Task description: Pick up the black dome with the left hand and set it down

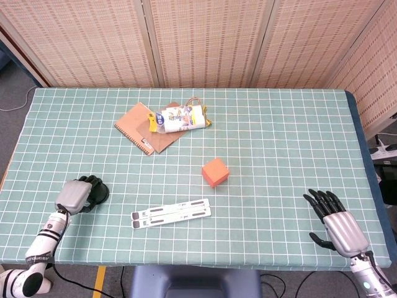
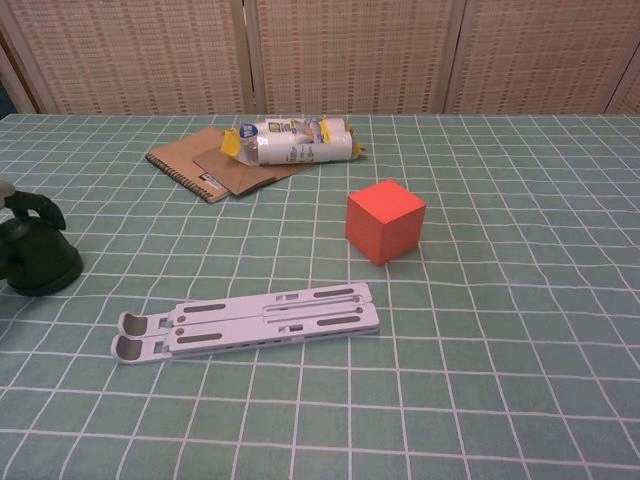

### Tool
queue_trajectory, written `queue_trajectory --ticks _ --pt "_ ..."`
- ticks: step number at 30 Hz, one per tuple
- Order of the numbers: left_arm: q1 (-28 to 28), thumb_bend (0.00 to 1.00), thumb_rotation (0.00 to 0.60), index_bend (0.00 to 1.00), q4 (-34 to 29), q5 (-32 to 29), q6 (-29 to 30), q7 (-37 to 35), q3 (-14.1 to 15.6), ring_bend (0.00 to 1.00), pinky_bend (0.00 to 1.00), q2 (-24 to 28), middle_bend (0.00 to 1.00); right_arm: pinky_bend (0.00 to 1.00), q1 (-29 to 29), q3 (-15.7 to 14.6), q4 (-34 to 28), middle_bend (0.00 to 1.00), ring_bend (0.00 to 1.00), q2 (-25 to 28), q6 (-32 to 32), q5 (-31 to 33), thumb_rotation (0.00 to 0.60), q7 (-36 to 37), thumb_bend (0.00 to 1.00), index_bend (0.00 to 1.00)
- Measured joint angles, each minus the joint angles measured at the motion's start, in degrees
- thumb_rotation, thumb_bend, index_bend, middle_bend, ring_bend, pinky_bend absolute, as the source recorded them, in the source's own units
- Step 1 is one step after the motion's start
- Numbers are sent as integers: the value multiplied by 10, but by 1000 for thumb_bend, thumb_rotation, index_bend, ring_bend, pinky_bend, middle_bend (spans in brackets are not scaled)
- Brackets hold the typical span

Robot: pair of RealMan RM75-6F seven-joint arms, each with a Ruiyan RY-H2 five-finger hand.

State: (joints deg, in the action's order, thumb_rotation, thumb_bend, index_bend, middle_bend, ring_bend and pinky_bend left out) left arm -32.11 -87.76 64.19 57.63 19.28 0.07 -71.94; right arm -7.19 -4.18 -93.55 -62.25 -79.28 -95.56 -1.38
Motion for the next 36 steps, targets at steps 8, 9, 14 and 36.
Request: queue_trajectory --ticks 8,9,14,36 --pt "12 394 600 470 -33 18 22 -14 -7 362 483 28 430 0 0 -1 0 0 0 -1 1 0 600 -1 176 0" --pt "15 394 600 469 -41 18 29 -16 -10 362 483 37 430 0 0 -1 0 0 0 0 1 -1 600 -1 175 0" --pt "20 396 600 442 -33 -9 41 -9 -23 363 458 50 421 0 1 -1 0 0 0 1 -3 -2 600 -2 175 0" --pt "40 410 600 0 34 -34 -20 -66 -25 0 188 40 0 0 2 -2 -1 0 0 1 -6 -7 600 0 176 0"
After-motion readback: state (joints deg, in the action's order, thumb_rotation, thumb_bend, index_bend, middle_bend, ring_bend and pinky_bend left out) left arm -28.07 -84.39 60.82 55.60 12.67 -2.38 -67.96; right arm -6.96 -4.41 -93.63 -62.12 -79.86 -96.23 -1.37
